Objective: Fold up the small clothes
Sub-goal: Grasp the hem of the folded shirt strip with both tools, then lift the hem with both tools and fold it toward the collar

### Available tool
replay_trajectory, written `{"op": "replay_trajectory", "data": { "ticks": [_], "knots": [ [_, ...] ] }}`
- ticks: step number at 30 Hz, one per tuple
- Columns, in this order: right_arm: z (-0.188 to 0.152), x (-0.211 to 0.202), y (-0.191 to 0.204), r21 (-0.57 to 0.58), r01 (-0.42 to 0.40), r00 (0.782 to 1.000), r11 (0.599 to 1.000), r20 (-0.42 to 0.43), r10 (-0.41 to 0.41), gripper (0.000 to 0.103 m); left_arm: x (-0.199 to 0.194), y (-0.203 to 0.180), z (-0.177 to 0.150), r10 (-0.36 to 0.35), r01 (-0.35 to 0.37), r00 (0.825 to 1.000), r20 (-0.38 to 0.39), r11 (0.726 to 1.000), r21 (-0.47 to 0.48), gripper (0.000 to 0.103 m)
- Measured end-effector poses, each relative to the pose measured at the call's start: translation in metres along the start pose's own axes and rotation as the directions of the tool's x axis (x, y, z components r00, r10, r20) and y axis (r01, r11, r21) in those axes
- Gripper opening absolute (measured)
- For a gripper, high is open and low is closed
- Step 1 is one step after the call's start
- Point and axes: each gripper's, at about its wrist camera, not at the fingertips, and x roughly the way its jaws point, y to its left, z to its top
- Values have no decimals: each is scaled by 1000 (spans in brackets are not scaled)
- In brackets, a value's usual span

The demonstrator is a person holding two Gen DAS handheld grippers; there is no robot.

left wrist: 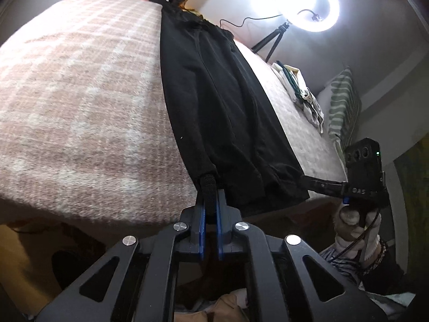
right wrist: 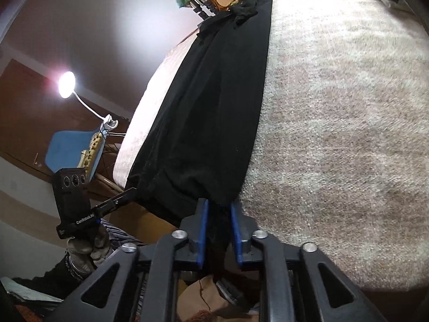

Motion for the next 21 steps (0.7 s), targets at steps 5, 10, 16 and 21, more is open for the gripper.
{"op": "replay_trajectory", "data": {
  "ticks": [5,10,16,21],
  "knots": [
    [5,-1,-5,62,-70,998,996,15,69,3,-5,0,10,-40,40,999,5,999,-23,4],
    [15,-12,-4,98,-155,986,983,77,148,3,-14,-7,33,-67,67,997,36,998,-4,3],
    [40,-22,1,114,-175,976,978,153,157,3,-11,-15,68,-61,59,995,77,998,26,3],
    [70,-26,9,90,-136,972,987,204,115,3,-1,-13,100,-25,20,990,136,999,38,3]
  ]
}}
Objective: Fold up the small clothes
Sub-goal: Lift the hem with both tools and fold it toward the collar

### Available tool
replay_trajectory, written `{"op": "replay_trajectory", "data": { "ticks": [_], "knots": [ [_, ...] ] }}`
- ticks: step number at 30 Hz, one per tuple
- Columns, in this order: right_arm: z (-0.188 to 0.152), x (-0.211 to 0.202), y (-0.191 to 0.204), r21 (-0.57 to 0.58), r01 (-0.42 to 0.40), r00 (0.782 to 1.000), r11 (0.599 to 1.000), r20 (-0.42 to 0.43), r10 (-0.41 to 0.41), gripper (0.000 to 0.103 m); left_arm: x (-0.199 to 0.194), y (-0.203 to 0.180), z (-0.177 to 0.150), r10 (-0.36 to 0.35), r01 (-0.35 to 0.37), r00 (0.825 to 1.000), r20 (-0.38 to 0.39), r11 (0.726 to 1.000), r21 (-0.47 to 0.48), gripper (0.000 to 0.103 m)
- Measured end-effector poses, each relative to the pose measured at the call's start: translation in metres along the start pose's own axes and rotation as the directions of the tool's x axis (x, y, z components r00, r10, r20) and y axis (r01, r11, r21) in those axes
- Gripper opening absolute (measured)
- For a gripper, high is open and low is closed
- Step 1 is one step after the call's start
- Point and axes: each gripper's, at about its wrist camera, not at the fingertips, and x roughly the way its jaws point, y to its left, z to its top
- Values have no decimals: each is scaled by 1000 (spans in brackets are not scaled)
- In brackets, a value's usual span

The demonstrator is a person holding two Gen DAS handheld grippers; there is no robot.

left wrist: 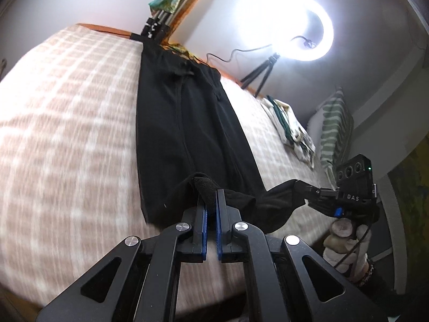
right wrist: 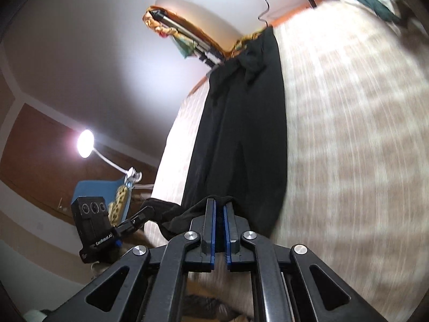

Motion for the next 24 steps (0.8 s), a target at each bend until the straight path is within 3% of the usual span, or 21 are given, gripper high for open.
{"op": "replay_trajectory", "data": {
  "ticks": [11,15,24],
  "knots": [
    [57,43,-13,21,81,996,996,32,-82,3,35,24,37,59,-58,998,13,998,-37,3],
    [66,51,-24,28,113,993,993,30,-114,3,53,36,44,63,-64,998,-11,996,-69,3],
    [78,60,-37,22,178,983,984,37,-178,6,66,38,51,106,-106,994,-12,994,-34,7]
  ]
}}
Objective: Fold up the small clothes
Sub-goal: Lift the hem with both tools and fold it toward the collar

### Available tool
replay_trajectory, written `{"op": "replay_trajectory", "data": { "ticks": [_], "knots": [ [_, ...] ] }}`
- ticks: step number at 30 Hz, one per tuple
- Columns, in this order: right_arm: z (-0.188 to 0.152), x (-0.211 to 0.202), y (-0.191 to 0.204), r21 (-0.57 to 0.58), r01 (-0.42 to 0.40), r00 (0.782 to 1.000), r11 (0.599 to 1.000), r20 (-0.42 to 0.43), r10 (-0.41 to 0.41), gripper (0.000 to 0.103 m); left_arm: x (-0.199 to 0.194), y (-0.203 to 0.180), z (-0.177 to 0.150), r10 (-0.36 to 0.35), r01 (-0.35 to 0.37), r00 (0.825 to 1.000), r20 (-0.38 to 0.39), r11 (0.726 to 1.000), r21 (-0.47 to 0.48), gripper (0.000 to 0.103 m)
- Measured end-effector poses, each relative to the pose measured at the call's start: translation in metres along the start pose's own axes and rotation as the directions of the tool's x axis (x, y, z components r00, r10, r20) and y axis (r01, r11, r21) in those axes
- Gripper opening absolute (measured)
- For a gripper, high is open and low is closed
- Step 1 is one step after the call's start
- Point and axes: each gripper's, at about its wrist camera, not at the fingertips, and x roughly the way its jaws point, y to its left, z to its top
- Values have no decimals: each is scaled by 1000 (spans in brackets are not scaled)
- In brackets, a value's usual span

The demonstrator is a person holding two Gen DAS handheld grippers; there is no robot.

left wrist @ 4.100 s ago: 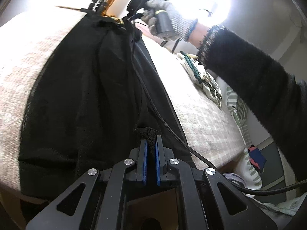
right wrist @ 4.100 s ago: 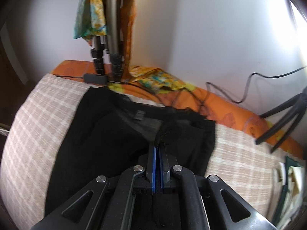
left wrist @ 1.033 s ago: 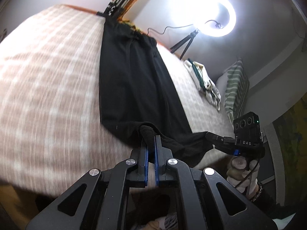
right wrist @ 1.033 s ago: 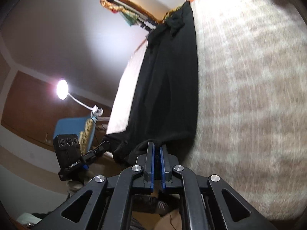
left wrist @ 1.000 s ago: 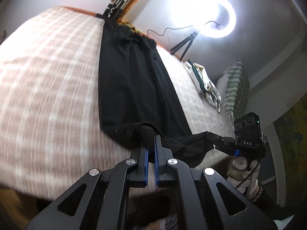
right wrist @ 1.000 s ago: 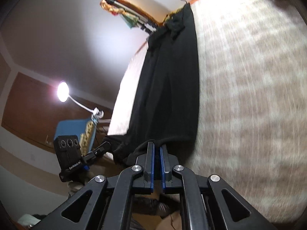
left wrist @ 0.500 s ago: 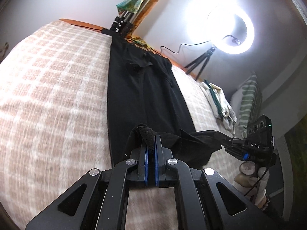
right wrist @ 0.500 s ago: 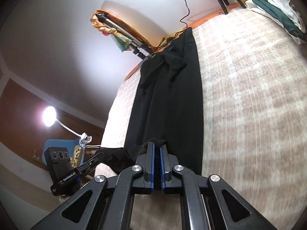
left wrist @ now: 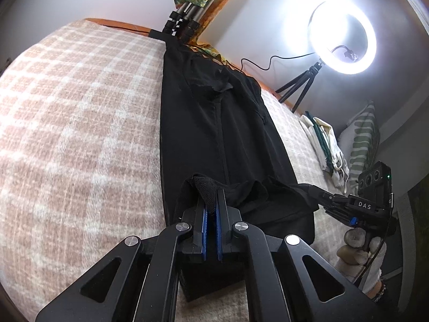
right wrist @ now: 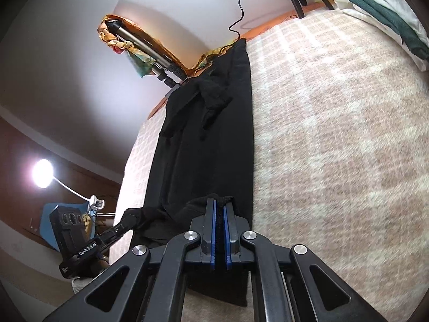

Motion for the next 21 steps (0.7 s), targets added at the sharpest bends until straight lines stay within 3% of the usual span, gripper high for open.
{"op": "replay_trajectory", "data": {
  "ticks": [2,3,5,7,11,15,21],
  "knots": [
    [2,-3,4,-44,36,999,998,8,-36,11,-3,-1,2,27,-27,1000,2,1000,10,17],
    [2,-6,8,-75,56,998,996,19,-55,20,-7,-2,2,36,-36,999,15,999,20,17],
    [0,-17,17,-147,69,997,987,46,-63,24,-17,-4,2,47,-50,998,50,998,49,17],
    [-5,-25,29,-229,46,999,972,35,-39,24,-25,-9,-3,35,-41,998,61,994,101,17],
    [-25,-19,40,-350,9,998,937,-56,-31,20,-25,-16,-17,-6,7,1000,-7,987,161,17],
    [-44,5,45,-442,28,985,897,-141,-100,19,-7,-16,-27,13,0,997,-78,986,168,17],
    [-32,24,45,-442,44,983,896,-141,-118,19,8,-14,-12,25,-14,997,-78,989,146,17]
  ]
}}
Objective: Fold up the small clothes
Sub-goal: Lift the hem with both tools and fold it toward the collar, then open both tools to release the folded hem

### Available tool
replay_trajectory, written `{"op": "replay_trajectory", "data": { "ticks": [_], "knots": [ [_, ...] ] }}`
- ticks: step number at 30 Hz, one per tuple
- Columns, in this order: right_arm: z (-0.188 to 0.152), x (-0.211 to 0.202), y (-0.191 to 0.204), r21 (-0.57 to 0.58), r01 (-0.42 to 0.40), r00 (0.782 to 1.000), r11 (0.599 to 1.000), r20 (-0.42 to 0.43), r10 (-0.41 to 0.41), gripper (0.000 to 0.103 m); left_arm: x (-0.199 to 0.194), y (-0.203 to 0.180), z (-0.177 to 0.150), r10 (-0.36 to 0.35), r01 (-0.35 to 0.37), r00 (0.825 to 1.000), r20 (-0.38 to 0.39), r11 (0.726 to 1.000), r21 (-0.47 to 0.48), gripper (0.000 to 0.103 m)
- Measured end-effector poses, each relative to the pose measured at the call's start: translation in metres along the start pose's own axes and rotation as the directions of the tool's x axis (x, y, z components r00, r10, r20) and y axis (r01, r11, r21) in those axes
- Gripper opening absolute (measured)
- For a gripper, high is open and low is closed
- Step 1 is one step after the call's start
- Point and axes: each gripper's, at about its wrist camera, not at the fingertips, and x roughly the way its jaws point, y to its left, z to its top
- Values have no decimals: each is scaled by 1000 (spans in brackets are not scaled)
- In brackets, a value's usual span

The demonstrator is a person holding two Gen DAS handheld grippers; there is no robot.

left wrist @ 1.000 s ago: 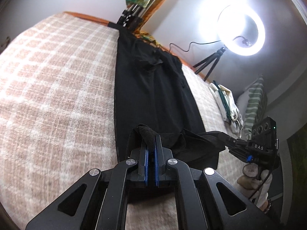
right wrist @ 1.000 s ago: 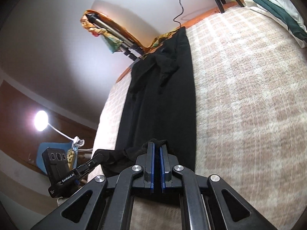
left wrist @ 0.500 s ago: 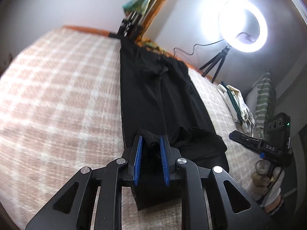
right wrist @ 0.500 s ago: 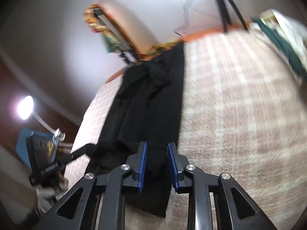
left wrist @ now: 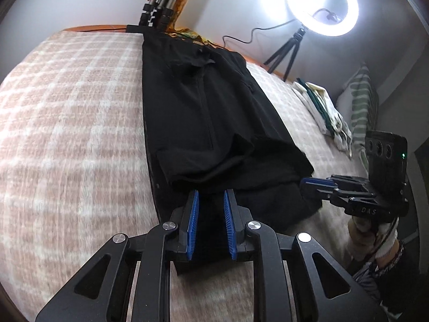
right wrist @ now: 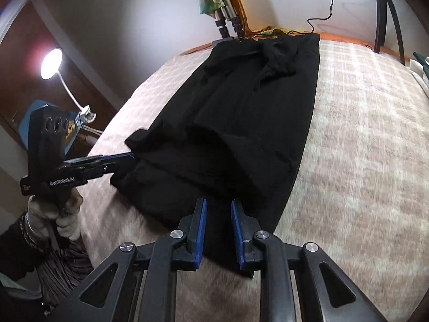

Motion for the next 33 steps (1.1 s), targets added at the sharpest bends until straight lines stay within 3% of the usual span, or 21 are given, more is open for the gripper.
{"op": "replay_trajectory", "data": {
  "ticks": [8,12,14,17,21,24,29,33],
  "knots": [
    [29,2,-24,83,36,993,996,105,-45,19,10,5,24,41,-40,996,74,999,-23,17],
    [38,-13,-38,140,67,980,988,177,-91,21,-14,13,35,103,-95,976,192,994,-52,17],
    [41,-21,-41,154,60,974,986,208,-91,25,-24,16,36,98,-87,970,222,995,-58,17],
    [41,-29,-37,126,25,976,992,209,-51,25,-29,14,30,87,-83,973,214,996,-26,17],
    [39,-24,-26,67,70,980,995,180,-81,26,-20,13,21,50,-50,986,156,999,-3,17],
    [35,-16,-23,56,2,990,998,142,-9,26,-5,6,19,4,-6,996,87,1000,15,17],
    [33,4,-21,45,66,995,997,76,-69,26,14,4,16,80,-81,996,45,996,25,17],
    [34,1,-29,77,110,991,991,72,-115,26,11,8,25,124,-124,989,76,992,1,18]
  ]
}}
